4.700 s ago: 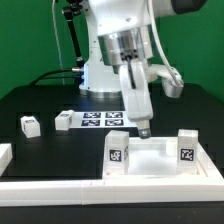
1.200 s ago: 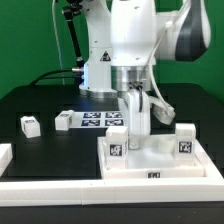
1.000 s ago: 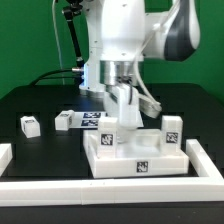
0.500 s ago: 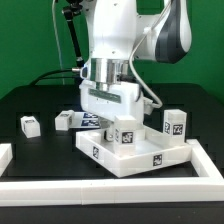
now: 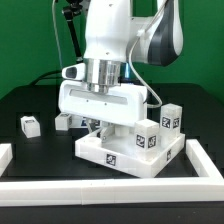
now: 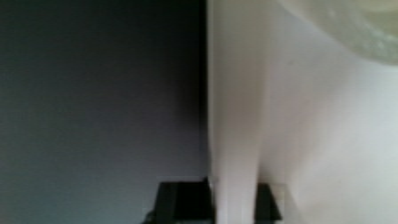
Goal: Assemble square table
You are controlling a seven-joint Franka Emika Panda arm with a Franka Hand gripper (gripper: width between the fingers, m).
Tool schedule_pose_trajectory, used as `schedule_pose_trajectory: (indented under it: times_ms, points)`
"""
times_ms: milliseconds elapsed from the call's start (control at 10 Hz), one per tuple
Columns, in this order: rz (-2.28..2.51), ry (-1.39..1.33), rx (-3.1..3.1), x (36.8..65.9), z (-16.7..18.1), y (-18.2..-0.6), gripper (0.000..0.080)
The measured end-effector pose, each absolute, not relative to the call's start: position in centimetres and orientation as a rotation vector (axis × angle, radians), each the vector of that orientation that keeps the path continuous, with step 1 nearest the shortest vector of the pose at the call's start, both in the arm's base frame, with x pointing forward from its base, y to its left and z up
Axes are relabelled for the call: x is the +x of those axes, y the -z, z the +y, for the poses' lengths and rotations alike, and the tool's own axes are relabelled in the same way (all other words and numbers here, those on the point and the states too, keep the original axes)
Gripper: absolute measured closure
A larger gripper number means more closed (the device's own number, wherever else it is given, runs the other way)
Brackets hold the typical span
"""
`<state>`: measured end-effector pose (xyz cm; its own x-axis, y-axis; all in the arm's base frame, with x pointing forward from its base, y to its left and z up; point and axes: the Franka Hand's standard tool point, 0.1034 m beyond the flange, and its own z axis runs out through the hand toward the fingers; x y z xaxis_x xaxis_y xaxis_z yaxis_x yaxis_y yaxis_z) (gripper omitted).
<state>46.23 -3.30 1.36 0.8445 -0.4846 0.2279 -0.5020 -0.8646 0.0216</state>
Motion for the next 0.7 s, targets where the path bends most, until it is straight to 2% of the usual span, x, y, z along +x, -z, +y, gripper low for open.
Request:
schedule_pose_trajectory:
  times_ms: [100, 200, 400, 700]
  points:
    - [-0.612, -0.328, 2.970, 46.8, -5.7, -1.8, 0.0741]
    - [-0.620, -0.276, 3.022, 47.4, -6.3, -1.4, 0.0741]
    - [-0.510, -0.268, 3.069, 48.1, -4.7, -0.8, 0.0741]
    - [-0.227, -0.267, 3.082, 48.3, -5.1, -0.9, 0.0741]
